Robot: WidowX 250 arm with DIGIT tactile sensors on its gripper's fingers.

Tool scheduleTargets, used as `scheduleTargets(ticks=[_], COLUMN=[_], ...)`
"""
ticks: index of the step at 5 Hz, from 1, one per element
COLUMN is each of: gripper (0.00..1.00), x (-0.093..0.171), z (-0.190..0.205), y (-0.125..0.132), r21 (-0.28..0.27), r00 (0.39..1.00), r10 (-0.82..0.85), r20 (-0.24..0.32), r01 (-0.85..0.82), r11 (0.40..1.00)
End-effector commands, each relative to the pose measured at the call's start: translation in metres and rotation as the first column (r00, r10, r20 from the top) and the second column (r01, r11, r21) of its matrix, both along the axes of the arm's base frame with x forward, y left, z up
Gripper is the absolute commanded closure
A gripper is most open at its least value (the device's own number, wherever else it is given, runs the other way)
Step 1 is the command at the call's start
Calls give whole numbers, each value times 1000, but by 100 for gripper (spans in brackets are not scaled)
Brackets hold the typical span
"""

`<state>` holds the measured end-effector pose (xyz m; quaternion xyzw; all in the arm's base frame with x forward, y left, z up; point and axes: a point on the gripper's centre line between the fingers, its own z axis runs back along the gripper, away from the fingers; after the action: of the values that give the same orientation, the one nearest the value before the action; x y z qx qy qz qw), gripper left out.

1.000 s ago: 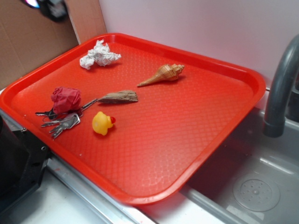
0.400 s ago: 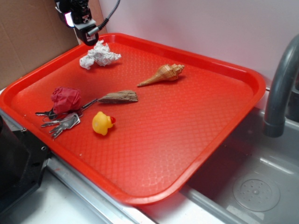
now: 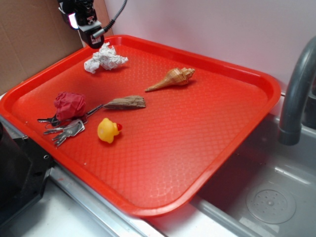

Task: Grab the white paper.

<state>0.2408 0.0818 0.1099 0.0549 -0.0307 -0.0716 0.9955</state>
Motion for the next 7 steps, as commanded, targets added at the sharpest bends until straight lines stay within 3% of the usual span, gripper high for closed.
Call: scheduleTargets(ticks=[1,3,4,5,6,7], gripper=[0,0,0,11,100,100], x=[28,48,50,52,51,50], z=[-30,-73,-78,-89,-95,-99], y=[29,47,46,44,45,44], r21=[52,-19,-22,-7,10,18], r00=[991,990,989,990,990,991], r10=[-108,-140,-150,-135,-131,-123], r20=[85,-6,-18,-38,-53,-59], r01=[104,140,149,135,131,124], r11=[993,990,989,991,991,992])
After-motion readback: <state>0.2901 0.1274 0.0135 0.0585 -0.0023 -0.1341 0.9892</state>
